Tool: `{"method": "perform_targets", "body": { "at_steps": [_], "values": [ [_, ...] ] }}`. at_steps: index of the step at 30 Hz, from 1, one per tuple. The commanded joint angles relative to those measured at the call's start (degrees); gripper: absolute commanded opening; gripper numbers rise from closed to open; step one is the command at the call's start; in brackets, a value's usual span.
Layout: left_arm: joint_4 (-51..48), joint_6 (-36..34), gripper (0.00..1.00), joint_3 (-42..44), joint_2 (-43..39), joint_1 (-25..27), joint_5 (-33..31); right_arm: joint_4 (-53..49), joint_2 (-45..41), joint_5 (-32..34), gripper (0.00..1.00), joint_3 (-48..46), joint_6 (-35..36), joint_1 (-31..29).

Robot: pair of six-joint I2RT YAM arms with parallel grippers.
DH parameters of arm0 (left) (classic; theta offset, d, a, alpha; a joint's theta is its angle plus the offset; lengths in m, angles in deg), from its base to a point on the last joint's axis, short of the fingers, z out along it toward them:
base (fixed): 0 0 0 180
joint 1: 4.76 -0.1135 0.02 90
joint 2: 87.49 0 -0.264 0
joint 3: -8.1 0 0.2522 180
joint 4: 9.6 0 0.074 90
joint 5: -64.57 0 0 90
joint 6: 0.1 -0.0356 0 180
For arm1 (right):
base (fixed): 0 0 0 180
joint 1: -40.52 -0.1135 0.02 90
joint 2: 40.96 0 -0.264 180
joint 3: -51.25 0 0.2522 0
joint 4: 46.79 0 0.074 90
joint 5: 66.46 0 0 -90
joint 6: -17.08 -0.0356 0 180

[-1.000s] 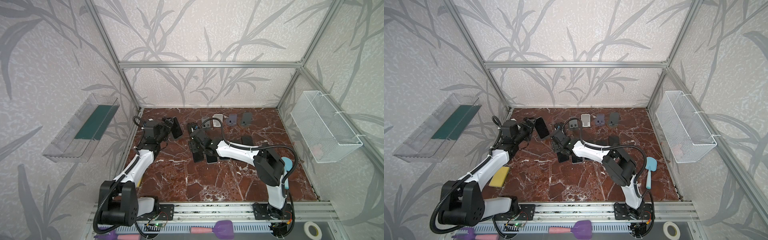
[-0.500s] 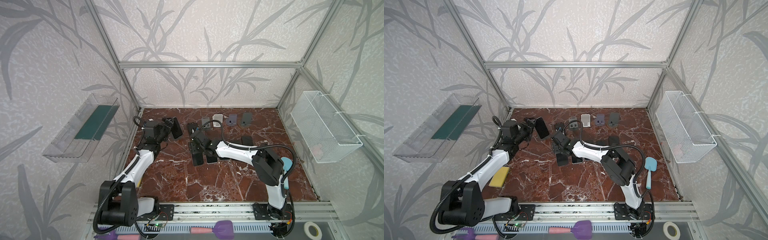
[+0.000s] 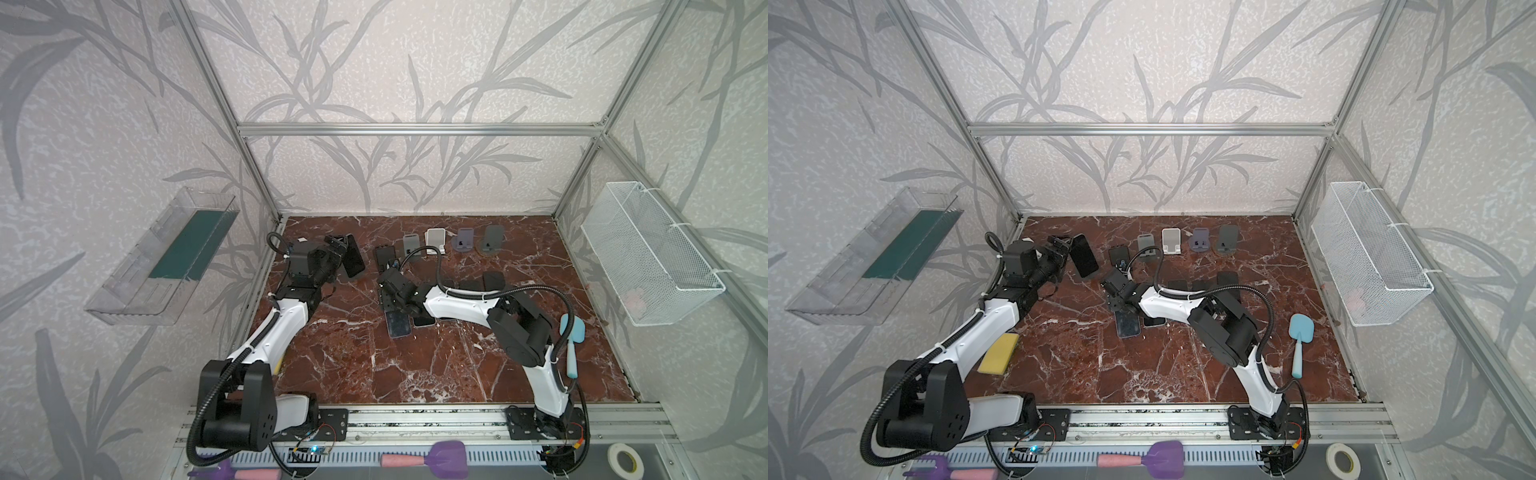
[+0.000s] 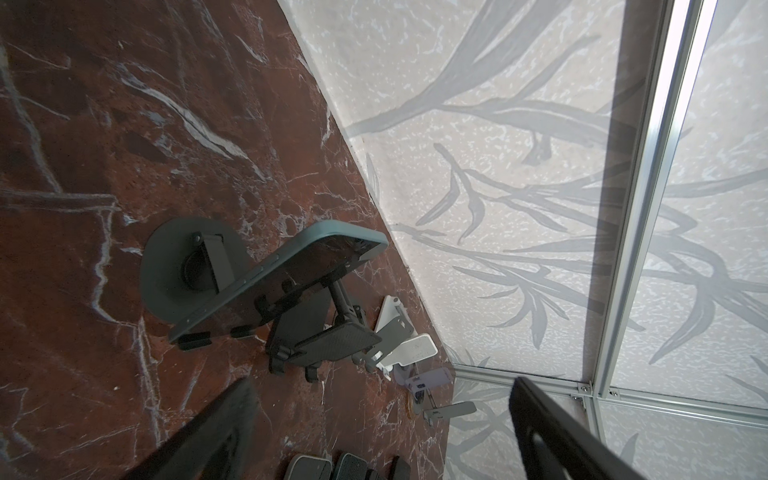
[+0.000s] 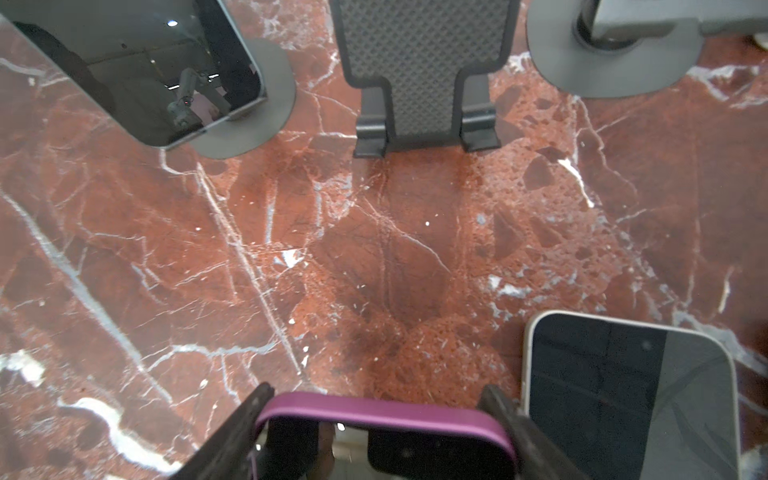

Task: Remove the phone from the phone stand
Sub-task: 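Carry the purple-framed phone nearer the robot over the lying phones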

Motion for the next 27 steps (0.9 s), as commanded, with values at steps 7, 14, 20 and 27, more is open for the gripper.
{"method": "perform_targets", "body": {
  "at_steps": [7,14,20,27],
  "values": [
    [0.27,-0.67,0.95,-1.03,0.43,0.25,-0.34,2.08,3.77,5.86,0.73,1.01,-0.73,-1.06],
    [0.26,-0.48,0.95,-1.21,0.53,0.32,0.08,3.05,5.78,6.31,0.74,2.18,-3.36,-1.22],
    [0.6,-0.05,0.95,-1.07,0.23,0.29,0.5,3.95,6.64,7.04,0.75,1.62,-4.97,-1.25],
    [0.62,0.04,0.95,-0.98,0.57,0.3,0.25,3.37,8.06,6.92,0.77,2.46,-5.56,-1.53]
  ]
}}
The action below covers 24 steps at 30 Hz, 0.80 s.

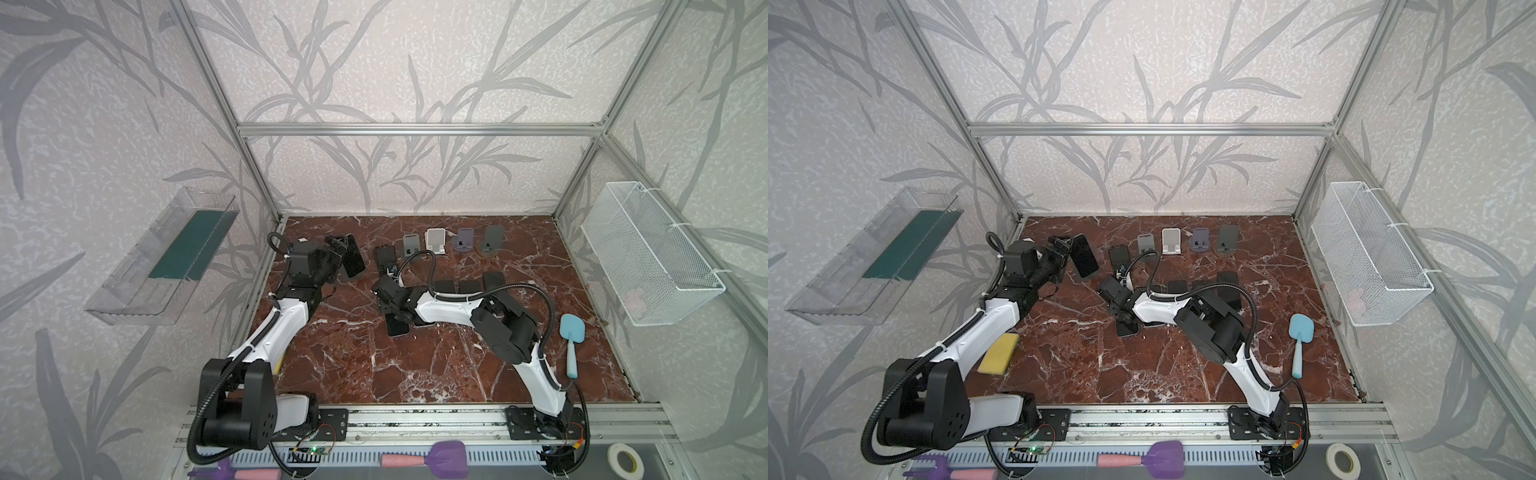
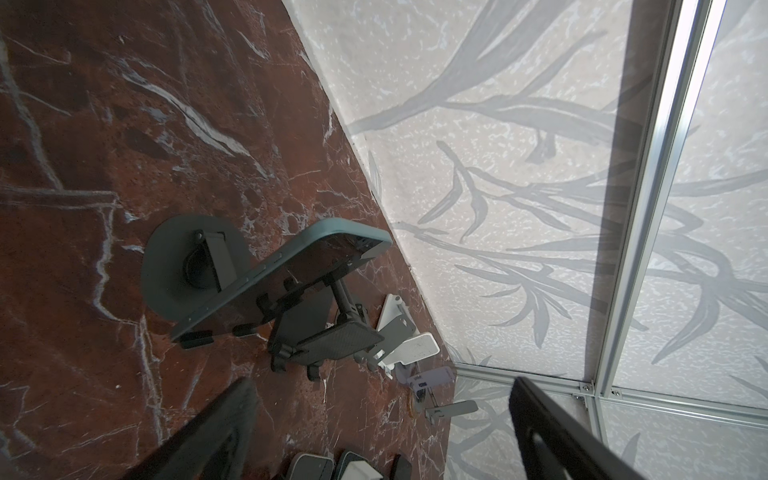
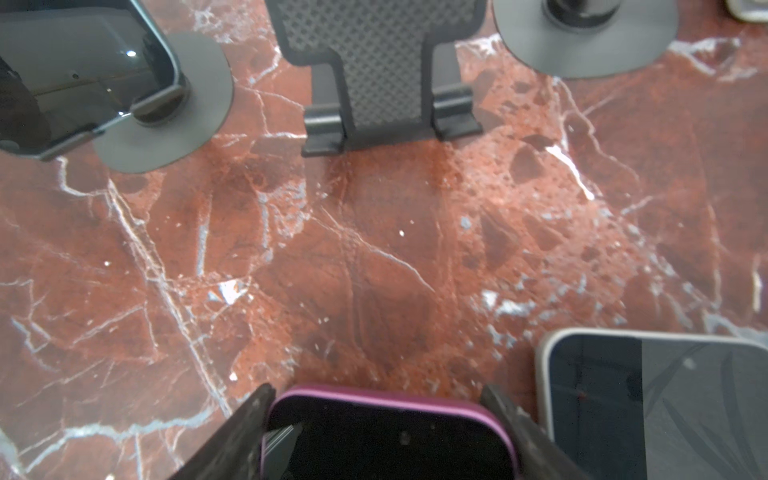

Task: Remove the phone from the phone stand

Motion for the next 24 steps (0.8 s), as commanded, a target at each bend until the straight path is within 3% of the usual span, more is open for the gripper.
{"method": "perform_targets", "body": {
  "at_steps": [1,17,24],
  "values": [
    [0.74,0.08,0.95,-0.99,0.44,0.24,0.33,-0.84,1.98,0.43,0.77,0.69,-1.62,-0.44],
    [0.53,-0.27,0.95,-1.11,0.62,0.84,0.14,-0.12,0.35,0.49,0.8,-0.51,-0.61,-0.44],
    [0.24,-0.28,0.95,-1.07,0.61,0.96,-0.18,3.95,-3.03,-4.77,0.85,-1.75,5.71,-0.3]
  ]
}}
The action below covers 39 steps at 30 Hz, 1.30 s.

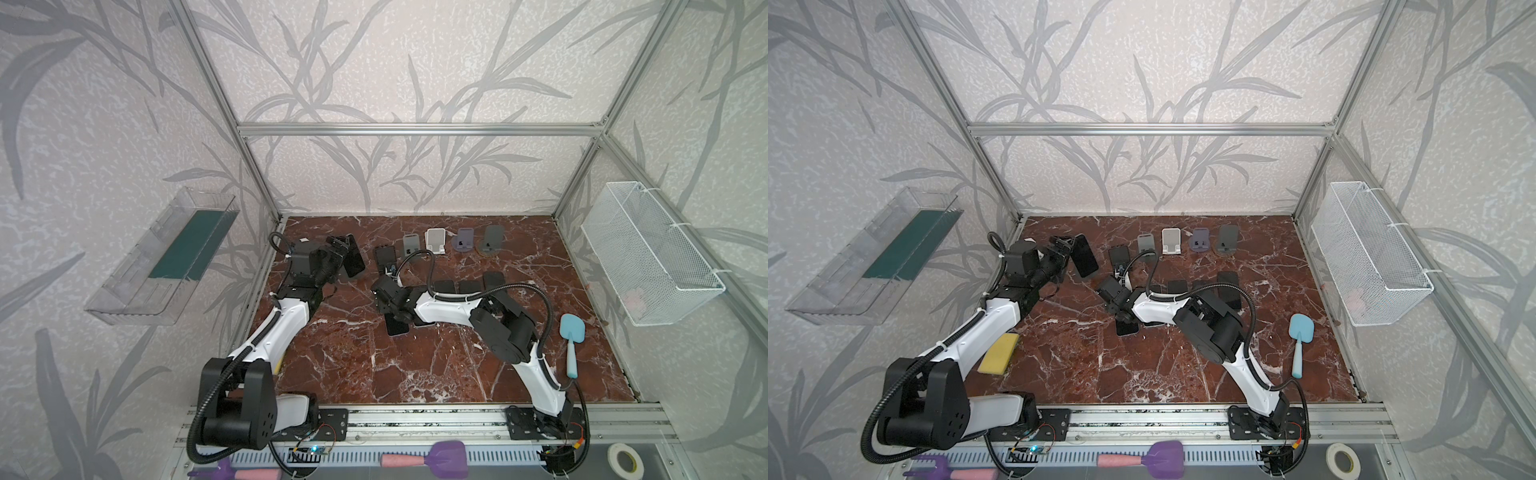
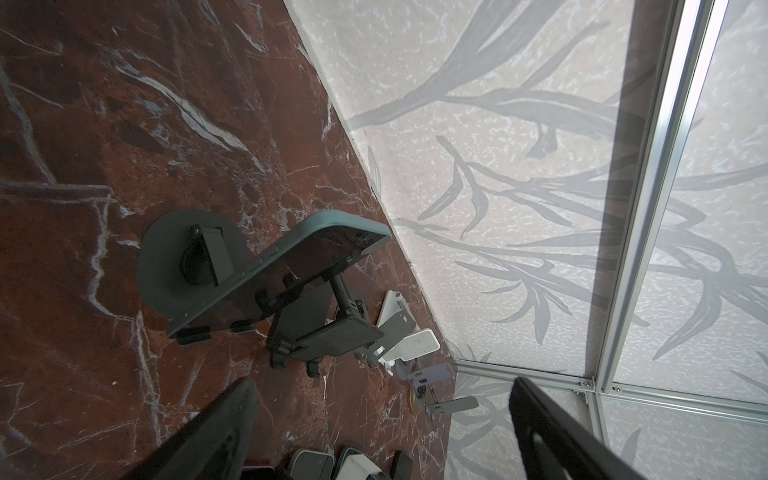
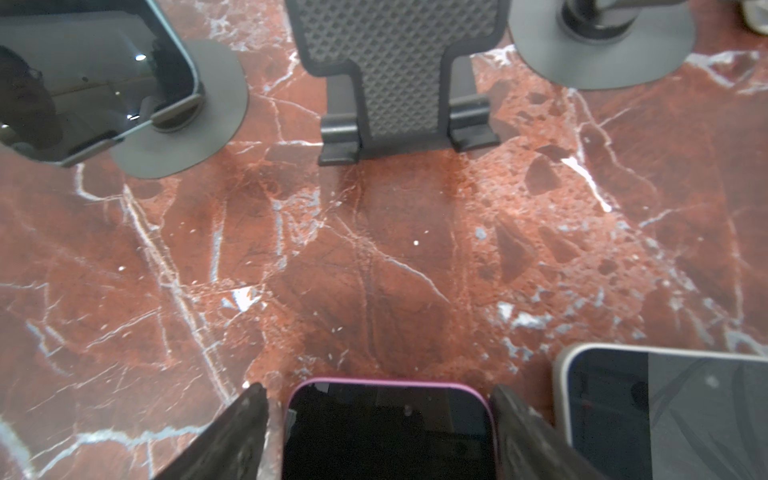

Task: Remove the phone from the phone stand

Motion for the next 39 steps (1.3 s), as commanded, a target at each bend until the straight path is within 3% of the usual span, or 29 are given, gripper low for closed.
{"method": "perform_targets", "body": {
  "at_steps": [1,5,7,11,17,20,21,23,27,30,34,37,39],
  "values": [
    [0.16,-0.36,0.95,-1.11,0.43,0.34,-0.4,2.9,-3.85,-3.87,0.87,-1.84,4.79,-0.28],
    [0.62,-3.5,0.93,-2.18,0.61,0.1,0.86,3.83,-9.35,-7.23,0.91,-4.19,8.8,0.28],
    [-4.34,-7.86,0.93,-5.43,0.55,0.2,1.23,3.49,-13.41,-10.0,0.92,-6.17,11.24,0.67],
    [-9.42,-12.88,0.99,-8.33,-0.43,0.38,-1.29,-0.69,-23.27,-14.06,0.95,-10.3,17.64,1.64],
    [-8.54,-14.18,0.99,-8.07,-1.08,1.11,-3.19,-5.94,-38.73,-8.6,1.0,-18.06,27.89,2.09],
    [-5.26,-11.7,0.98,-6.59,-0.38,1.14,-2.12,-7.76,-44.5,-2.36,1.0,-22.03,25.34,2.0],
    [-4.15,-11.54,0.97,-6.47,0.14,1.21,-0.96,-6.48,-46.73,-1.53,1.0,-24.45,22.45,2.05],
    [-3.99,-11.77,0.95,-7.28,1.23,1.56,0.92,-0.85,-50.74,-5.68,0.98,-29.91,24.8,1.77],
    [-4.97,-13.4,0.94,-8.39,2.34,2.85,1.58,6.2,-55.66,0.49,0.98,-36.88,26.21,1.39],
    [-8.77,-17.96,0.96,-10.18,1.95,4.14,-1.18,9.89,-57.82,3.76,0.98,-41.05,25.87,1.39],
    [-15.06,-25.61,0.99,-11.99,-0.14,6.76,-9.98,18.63,-63.07,5.98,0.97,-49.87,25.51,0.72],
    [-19.49,-31.64,0.99,-14.15,-0.59,9.49,-18.07,21.94,-67.69,5.73,0.97,-54.77,21.69,0.68],
    [-22.67,-33.23,0.99,-16.13,0.29,10.26,-19.76,20.74,-69.35,2.47,0.97,-55.22,20.06,0.7]
  ]
}}
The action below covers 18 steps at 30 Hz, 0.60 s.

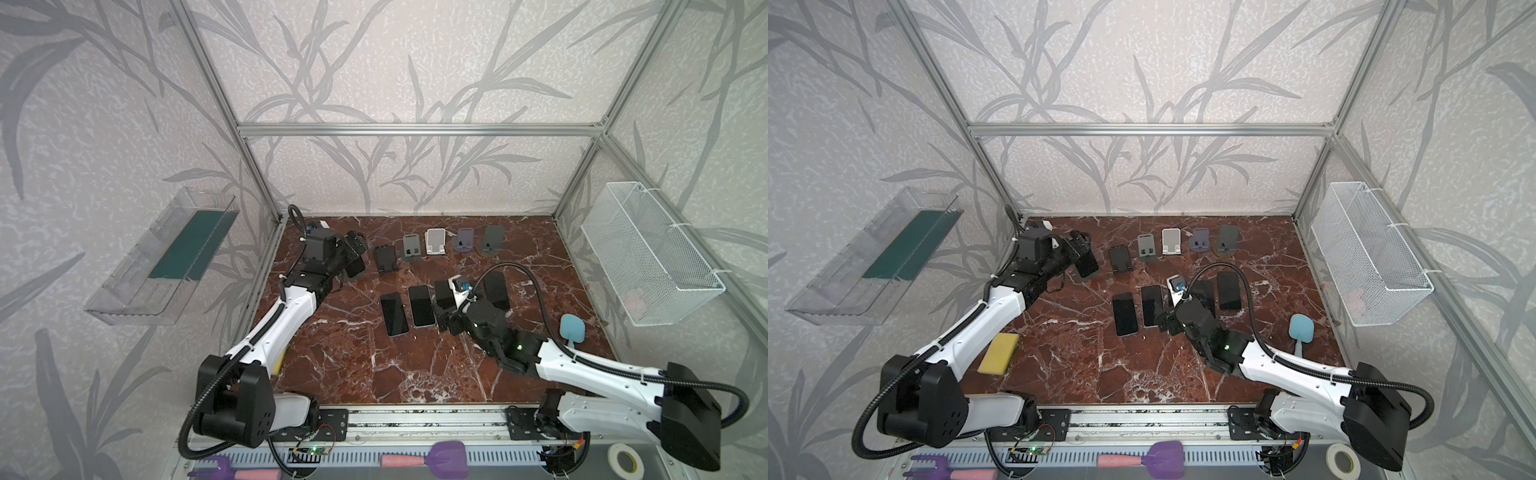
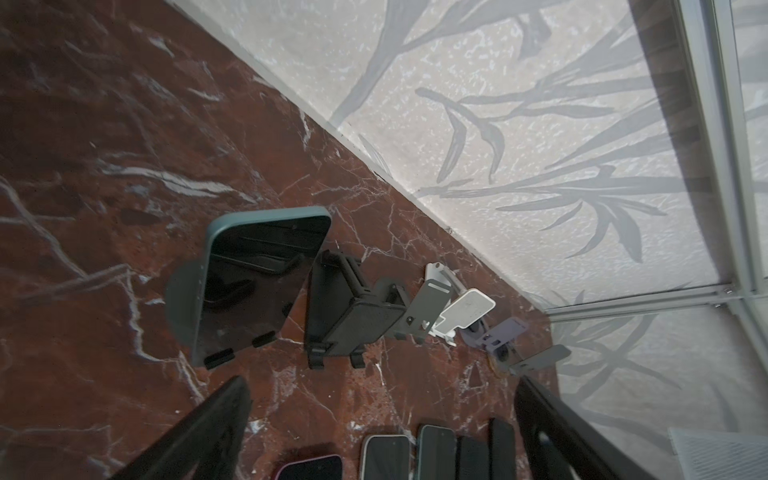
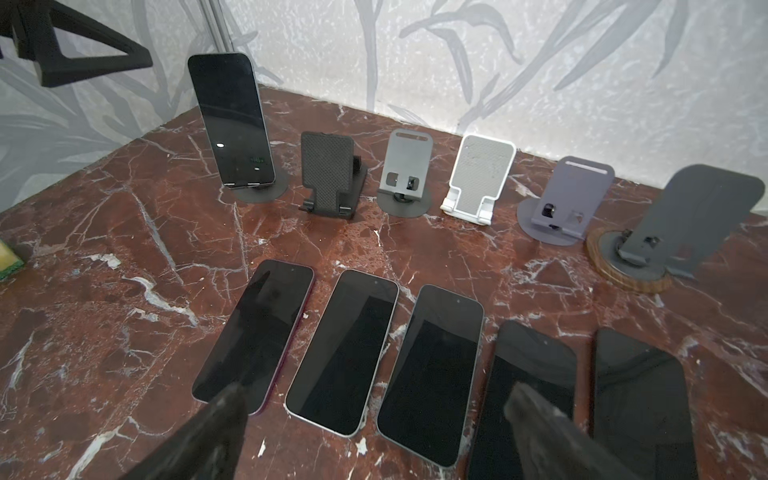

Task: Remove the phone from the phone stand

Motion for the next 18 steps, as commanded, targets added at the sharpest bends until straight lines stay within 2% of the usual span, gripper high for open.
{"method": "perform_targets", "body": {
  "at_steps": [1,6,8,13,18],
  "values": [
    [-7.76,-7.29,0.99,-4.19,-0.22,1.44,-8.98,3.8,-2.99,-1.6,0.97,0.21,-4.13,-0.36],
    [-16.13,-9.31,0.99,-10.61,5.16,4.35,-19.52,0.68,-1.79,-5.47,0.98,0.82,-5.84,-0.36],
    [-17.82,-8.92,0.99,-12.67,7.47,4.92,-21.23,2.14,-0.91,-4.98,0.98,-0.67,-6.15,-0.36],
    [-23.69,-6.23,0.99,-19.41,13.9,5.61,-23.7,3.26,-1.28,-2.41,0.98,-2.55,-4.69,-0.41],
    [-27.74,-1.55,0.99,-24.01,18.87,8.21,-34.76,10.16,-1.37,3.85,0.97,-8.28,-6.95,-0.45]
  ]
}}
